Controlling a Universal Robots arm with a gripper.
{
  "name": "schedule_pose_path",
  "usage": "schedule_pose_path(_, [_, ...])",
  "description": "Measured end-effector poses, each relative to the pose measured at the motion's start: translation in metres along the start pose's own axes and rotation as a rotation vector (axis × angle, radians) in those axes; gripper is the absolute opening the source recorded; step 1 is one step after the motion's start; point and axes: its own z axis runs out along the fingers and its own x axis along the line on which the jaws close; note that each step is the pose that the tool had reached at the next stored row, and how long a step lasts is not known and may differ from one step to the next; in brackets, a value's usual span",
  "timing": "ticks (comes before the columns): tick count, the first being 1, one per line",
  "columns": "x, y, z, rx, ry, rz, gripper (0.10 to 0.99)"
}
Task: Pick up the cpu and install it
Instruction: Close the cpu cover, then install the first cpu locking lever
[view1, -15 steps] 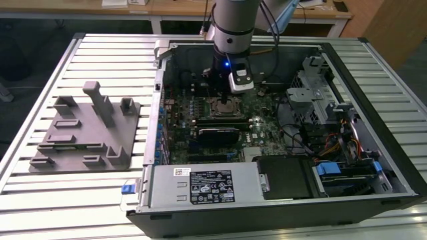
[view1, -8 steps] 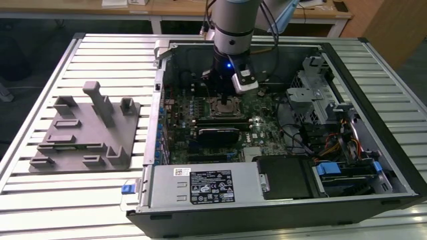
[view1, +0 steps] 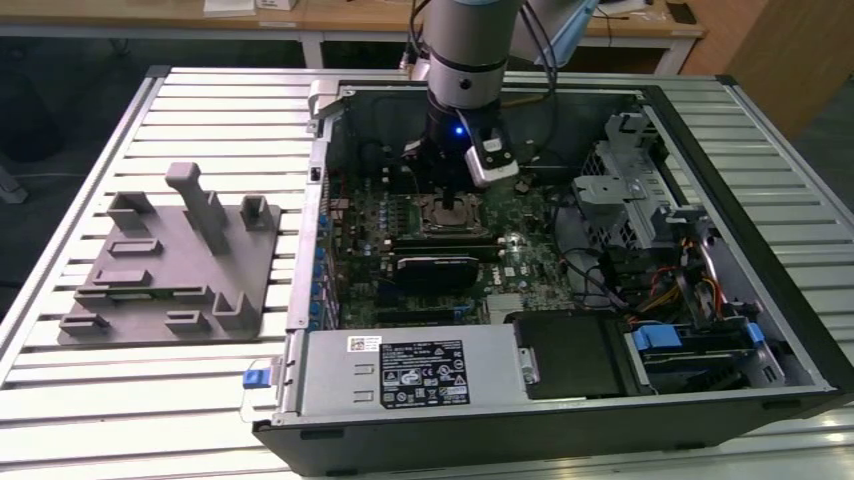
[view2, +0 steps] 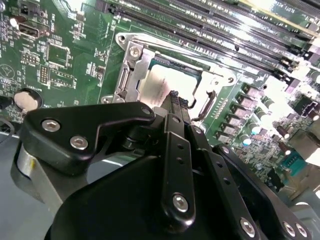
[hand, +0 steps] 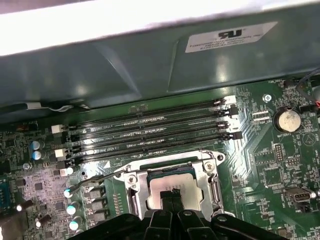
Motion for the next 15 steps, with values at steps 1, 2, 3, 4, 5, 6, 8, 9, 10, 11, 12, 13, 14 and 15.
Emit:
schedule_pose_path(1, [0.0,0.0,-0.0015,0.0,-0.0007,0.0,0.106])
schedule_pose_path(2, [0.0001,0.0001,-0.0035,0.001,-0.0013,0.0,0.106])
schedule_pose_path(3, [0.0001,0.0002,-0.0056,0.0,-0.0019,0.0,0.106])
schedule_pose_path(4, [0.0001,0.0002,-0.0077,0.0,-0.0025,0.0,0.106])
schedule_pose_path(5, [0.0001,0.0003,-0.0098,0.0,-0.0032,0.0,0.106])
schedule_pose_path(6, [0.0001,0.0003,-0.012,0.0,-0.004,0.0,0.106])
schedule_pose_path(8, [0.0001,0.0005,-0.0158,0.0,-0.0056,0.0,0.106])
schedule_pose_path(9, [0.0001,0.0005,-0.0171,0.0,-0.0063,0.0,0.106])
schedule_pose_path(10, [0.0001,0.0005,-0.0174,0.0,-0.0068,0.0,0.106])
schedule_pose_path(11, [0.0001,0.0005,-0.0174,-0.001,-0.007,0.0,0.106])
schedule_pose_path(12, [0.0001,0.0005,-0.0174,-0.001,-0.007,0.0,0.106])
schedule_pose_path(13, [0.0002,0.0005,-0.0175,0.0,-0.0071,0.0,0.106])
schedule_pose_path(14, [0.0002,0.0005,-0.0175,0.0,-0.0073,0.0,0.106])
schedule_pose_path(15, [0.0001,0.0005,-0.0175,0.0,-0.0073,0.0,0.106])
